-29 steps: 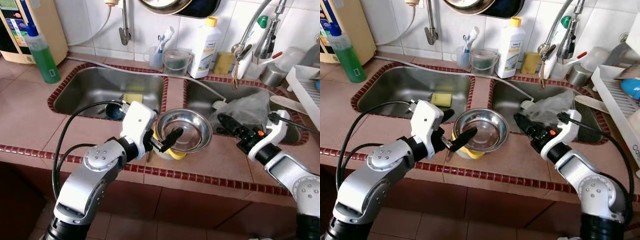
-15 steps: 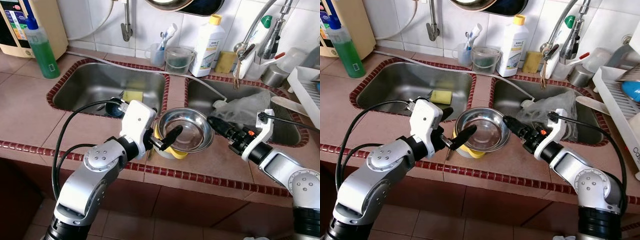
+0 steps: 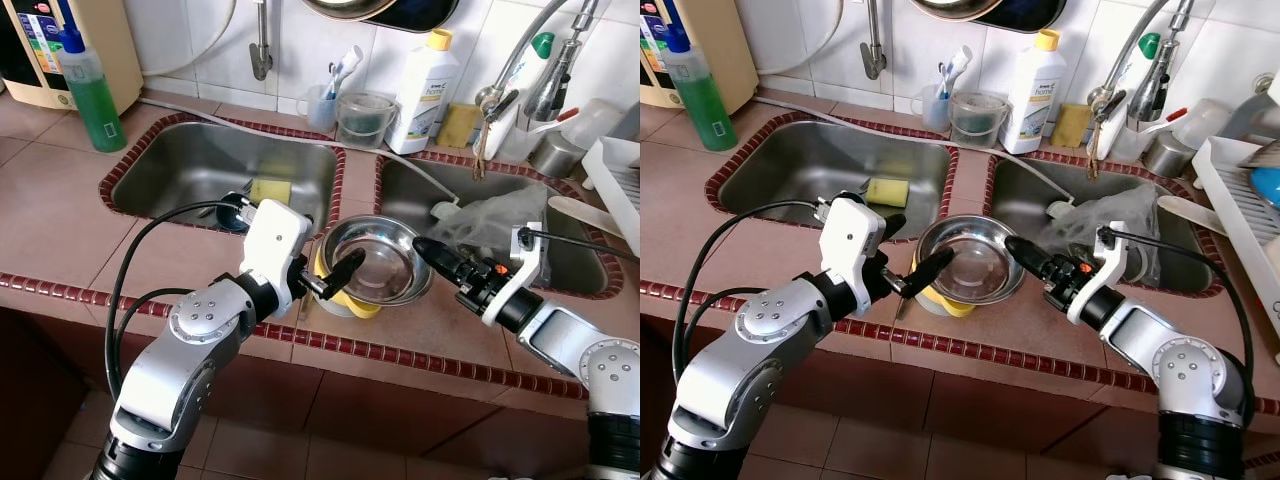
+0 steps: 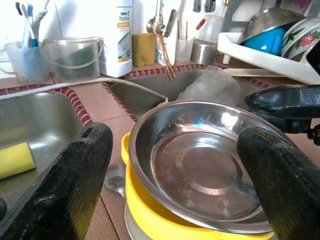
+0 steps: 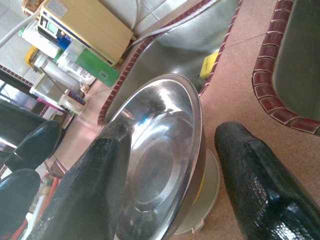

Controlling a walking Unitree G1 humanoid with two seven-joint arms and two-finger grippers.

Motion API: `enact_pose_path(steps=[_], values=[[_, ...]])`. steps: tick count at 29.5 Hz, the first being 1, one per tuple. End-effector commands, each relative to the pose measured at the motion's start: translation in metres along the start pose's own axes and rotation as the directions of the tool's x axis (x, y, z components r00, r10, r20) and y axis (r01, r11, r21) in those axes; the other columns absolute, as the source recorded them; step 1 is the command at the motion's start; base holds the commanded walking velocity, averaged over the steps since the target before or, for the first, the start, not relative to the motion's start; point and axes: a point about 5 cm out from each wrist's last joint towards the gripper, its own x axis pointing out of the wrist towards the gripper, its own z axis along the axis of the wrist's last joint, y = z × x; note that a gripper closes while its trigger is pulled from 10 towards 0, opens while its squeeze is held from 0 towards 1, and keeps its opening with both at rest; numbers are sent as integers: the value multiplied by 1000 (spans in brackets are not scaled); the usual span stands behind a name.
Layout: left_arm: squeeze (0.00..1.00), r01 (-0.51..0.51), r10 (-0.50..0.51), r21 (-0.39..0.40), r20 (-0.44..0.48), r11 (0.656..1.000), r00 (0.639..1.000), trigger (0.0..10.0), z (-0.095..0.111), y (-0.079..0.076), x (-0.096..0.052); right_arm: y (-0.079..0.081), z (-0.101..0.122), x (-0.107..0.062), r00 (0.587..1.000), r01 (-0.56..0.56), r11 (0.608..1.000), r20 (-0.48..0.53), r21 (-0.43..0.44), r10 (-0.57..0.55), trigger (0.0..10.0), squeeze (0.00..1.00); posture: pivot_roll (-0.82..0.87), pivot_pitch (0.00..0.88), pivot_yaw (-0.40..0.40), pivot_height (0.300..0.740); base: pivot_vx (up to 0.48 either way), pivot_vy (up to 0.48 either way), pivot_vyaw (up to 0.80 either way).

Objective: Kitchen organization

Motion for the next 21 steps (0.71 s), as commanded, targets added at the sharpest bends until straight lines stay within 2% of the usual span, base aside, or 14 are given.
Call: enact_pose_path(steps=[1,4,21], values=[[0,23,-23,14,9,1000,1000,10000,5,-4,-1,-3,1,-5,1000,12,1000,3,-5,-12,0,0,-33,62,-101,740,0,0,0],[0,72,-72,29,-30,997,997,10000,-1,-9,-4,-3,1,-5,1000,14,1000,5,1,-14,0,0,-33,63,-97,740,0,0,0],[0,208,-207,30,-46,978,977,10000,1,-23,-14,-7,2,-7,1000,21,1000,17,7,-21,0,0,-31,74,-92,740,0,0,0]])
